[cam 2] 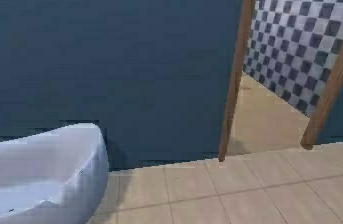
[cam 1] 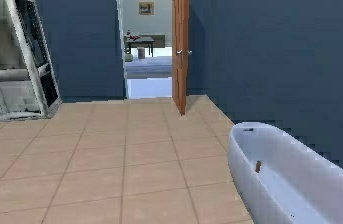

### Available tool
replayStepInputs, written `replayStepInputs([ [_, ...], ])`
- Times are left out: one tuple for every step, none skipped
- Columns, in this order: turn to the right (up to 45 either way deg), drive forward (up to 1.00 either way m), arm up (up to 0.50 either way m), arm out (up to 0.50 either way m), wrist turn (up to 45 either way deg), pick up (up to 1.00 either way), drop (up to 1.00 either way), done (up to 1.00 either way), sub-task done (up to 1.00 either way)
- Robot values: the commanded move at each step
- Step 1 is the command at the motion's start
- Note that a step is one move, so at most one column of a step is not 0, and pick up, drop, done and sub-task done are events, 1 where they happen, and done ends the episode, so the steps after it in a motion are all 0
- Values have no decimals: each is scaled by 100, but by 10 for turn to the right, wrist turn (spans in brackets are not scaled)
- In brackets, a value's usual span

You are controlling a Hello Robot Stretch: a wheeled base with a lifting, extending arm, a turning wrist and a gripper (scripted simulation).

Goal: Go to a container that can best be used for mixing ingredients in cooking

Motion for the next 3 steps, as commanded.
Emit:
replayStepInputs([
  [270, 0, 0, 0, 0, 0, 0, 0, 0],
  [0, 25, 0, 0, 0, 0, 0, 0, 0],
  [-330, 0, 0, 0, 0, 0, 0, 0, 0],
])
